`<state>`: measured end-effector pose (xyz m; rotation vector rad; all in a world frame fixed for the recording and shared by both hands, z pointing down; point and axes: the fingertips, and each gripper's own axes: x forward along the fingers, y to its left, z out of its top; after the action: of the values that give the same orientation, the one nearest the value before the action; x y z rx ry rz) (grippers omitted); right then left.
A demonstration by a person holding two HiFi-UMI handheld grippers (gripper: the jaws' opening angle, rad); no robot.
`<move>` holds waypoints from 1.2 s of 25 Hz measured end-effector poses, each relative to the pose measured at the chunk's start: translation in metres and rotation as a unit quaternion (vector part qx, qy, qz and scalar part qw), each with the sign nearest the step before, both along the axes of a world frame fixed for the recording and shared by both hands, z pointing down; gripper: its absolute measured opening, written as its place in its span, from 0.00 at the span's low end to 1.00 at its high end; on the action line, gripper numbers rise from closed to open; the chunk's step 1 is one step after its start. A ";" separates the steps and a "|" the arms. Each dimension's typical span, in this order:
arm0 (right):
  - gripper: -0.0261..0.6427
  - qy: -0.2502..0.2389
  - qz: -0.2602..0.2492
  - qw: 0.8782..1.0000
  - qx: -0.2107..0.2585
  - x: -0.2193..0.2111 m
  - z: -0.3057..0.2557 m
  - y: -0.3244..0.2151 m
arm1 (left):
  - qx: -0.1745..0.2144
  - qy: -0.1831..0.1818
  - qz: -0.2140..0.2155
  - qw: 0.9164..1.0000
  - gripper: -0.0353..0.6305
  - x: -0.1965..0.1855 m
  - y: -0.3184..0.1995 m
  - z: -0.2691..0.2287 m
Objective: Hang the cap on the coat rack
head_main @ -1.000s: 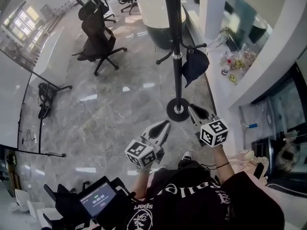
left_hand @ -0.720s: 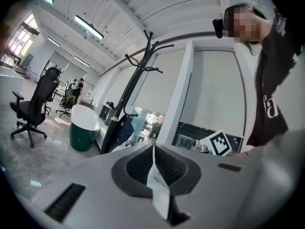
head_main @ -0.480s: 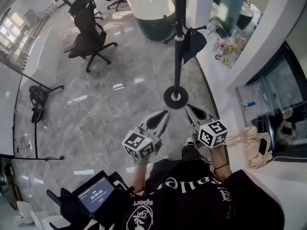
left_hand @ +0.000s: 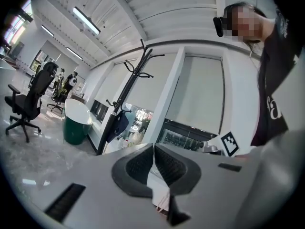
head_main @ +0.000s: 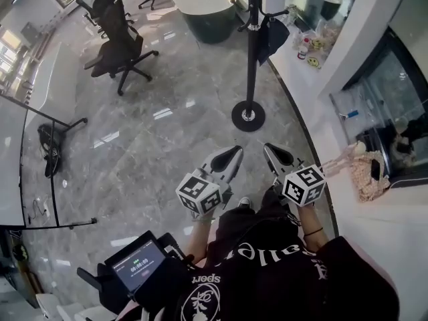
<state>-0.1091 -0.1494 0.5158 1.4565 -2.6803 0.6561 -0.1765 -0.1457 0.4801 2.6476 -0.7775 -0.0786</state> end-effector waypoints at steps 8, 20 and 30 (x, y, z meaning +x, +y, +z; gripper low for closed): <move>0.06 0.021 0.008 1.000 0.001 0.014 -0.002 0.057 | 0.002 0.025 0.021 0.999 0.06 0.021 0.034 0.002; 0.06 0.056 -0.042 0.997 0.023 0.051 -0.015 0.134 | 0.006 0.020 0.008 1.000 0.06 0.078 0.091 -0.011; 0.06 0.035 -0.075 0.996 0.018 0.112 -0.007 0.206 | -0.006 0.007 -0.035 0.999 0.06 0.129 0.179 0.001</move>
<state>0.0031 0.0568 0.5087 1.2451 -2.7271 0.5386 -0.0471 0.0331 0.4812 2.6047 -0.8645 -0.1095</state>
